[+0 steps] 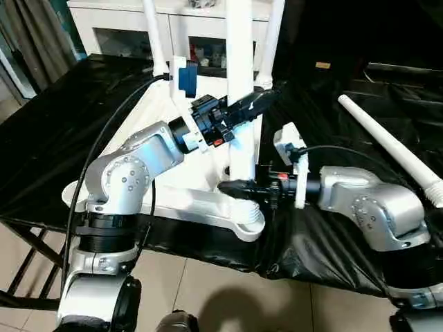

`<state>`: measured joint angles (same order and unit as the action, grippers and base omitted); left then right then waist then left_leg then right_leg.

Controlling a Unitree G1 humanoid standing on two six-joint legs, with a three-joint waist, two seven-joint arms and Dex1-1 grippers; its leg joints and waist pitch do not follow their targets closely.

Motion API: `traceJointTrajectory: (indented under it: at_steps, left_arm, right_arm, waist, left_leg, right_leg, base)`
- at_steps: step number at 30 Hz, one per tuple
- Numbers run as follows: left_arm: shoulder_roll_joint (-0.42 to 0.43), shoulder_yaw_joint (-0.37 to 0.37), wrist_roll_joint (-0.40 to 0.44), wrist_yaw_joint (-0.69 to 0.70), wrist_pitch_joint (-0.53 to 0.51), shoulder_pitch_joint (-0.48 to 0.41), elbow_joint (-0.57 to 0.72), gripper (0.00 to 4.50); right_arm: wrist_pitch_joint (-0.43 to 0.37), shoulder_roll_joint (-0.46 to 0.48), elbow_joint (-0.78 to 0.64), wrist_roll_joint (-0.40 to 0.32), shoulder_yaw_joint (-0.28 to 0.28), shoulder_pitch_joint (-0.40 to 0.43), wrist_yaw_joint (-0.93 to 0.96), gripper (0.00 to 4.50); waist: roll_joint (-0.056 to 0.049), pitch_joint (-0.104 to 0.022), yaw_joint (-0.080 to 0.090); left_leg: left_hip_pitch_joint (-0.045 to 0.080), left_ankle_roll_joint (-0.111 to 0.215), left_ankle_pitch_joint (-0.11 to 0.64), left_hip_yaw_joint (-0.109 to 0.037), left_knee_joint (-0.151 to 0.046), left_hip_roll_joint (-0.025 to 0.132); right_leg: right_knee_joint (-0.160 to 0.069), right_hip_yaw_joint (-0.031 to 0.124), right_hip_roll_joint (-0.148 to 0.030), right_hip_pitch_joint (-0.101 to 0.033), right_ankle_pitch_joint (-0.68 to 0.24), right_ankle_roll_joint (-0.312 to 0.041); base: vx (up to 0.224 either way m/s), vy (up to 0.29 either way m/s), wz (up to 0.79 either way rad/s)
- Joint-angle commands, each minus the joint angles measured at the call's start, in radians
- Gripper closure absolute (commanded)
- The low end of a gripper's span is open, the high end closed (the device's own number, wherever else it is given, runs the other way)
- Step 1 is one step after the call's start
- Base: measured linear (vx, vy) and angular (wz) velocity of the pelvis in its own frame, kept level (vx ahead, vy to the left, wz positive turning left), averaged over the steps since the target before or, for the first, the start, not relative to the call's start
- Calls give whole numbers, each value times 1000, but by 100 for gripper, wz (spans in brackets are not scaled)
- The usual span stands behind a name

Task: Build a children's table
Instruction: Pick table leg

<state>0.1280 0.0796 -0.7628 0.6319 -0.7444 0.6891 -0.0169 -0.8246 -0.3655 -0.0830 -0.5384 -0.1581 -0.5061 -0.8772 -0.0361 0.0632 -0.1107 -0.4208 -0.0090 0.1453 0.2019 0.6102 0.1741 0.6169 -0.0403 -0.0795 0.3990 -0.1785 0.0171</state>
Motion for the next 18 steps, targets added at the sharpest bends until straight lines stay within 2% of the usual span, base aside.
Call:
traceJointTrajectory:
  at_steps: [1, 2, 4, 6, 10, 11, 12, 14, 15, 16, 18]
  left_arm:
    - [-11, -10, 12, -22, 7, -6, 5, 175]
    - [-16, -12, 19, -30, 14, -9, 8, 175]
    - [-21, -16, 36, -45, 28, -13, 13, 148]
    - [-39, -17, 92, -123, 62, -19, 13, 137]
    - [-58, -24, 140, -206, 79, -31, 37, 130]
    - [-62, -22, 142, -217, 82, -32, 40, 160]
    - [-73, -18, 149, -237, 93, -35, 46, 168]
    - [-88, -7, 146, -261, 97, -39, 51, 167]
    - [-92, -8, 150, -261, 106, -42, 56, 167]
    - [-91, -11, 154, -257, 113, -42, 58, 197]
    - [-92, -14, 156, -254, 115, -43, 61, 207]
  right_arm:
    - [-5, 8, -18, 4, 31, 4, 33, 256]
    - [-3, 15, -24, 4, 36, 8, 46, 256]
    - [-1, 22, -31, 4, 40, 12, 60, 259]
    - [8, 33, -54, 9, 41, 18, 90, 259]
    - [13, 41, -83, 11, 37, 23, 111, 259]
    - [14, 41, -85, 11, 36, 24, 112, 259]
    - [16, 42, -83, 11, 35, 23, 116, 259]
    - [20, 43, -78, 13, 34, 23, 118, 259]
    - [22, 45, -75, 15, 33, 22, 120, 259]
    - [23, 46, -73, 16, 32, 21, 121, 259]
    - [26, 43, -72, 18, 29, 19, 122, 259]
  waist:
    - [1, -84, 7]
    - [1, -84, 7]
    - [2, -84, 8]
    - [3, -84, 9]
    - [5, -84, 10]
    - [5, -84, 10]
    - [10, -83, 11]
    - [7, -83, 11]
    - [10, -82, 11]
    - [8, -83, 11]
    - [8, -82, 11]
  left_leg:
    - [49, -62, 268, -33, -74, 49]
    - [48, -62, 267, -32, -74, 49]
    - [47, -59, 265, -32, -74, 48]
    - [46, -58, 265, -34, -74, 50]
    - [44, -58, 263, -35, -76, 51]
    - [44, -57, 262, -35, -75, 50]
    - [44, -54, 259, -33, -74, 50]
    - [44, -52, 258, -33, -73, 50]
    - [43, -51, 259, -33, -74, 50]
    - [43, -49, 256, -34, -73, 49]
    - [44, -48, 258, -34, -74, 50]
  right_leg:
    - [-70, 32, -57, -31, -211, -185]
    - [-70, 32, -57, -31, -206, -185]
    - [-70, 32, -57, -32, -202, -183]
    - [-70, 33, -57, -33, -201, -173]
    - [-72, 32, -59, -35, -208, -170]
    - [-72, 32, -59, -34, -210, -169]
    - [-74, 32, -59, -34, -215, -169]
    - [-74, 32, -58, -33, -222, -169]
    - [-75, 32, -58, -33, -226, -168]
    - [-76, 32, -59, -33, -228, -167]
    - [-76, 32, -58, -32, -233, -163]
  base:
    - [0, 0, 0]
    - [0, 0, 0]
    - [0, 0, 0]
    - [0, 0, 0]
    - [0, 0, 0]
    - [0, 0, 0]
    - [0, 0, 0]
    - [0, 0, 0]
    - [0, 0, 0]
    - [0, 0, 0]
    - [0, 0, 0]
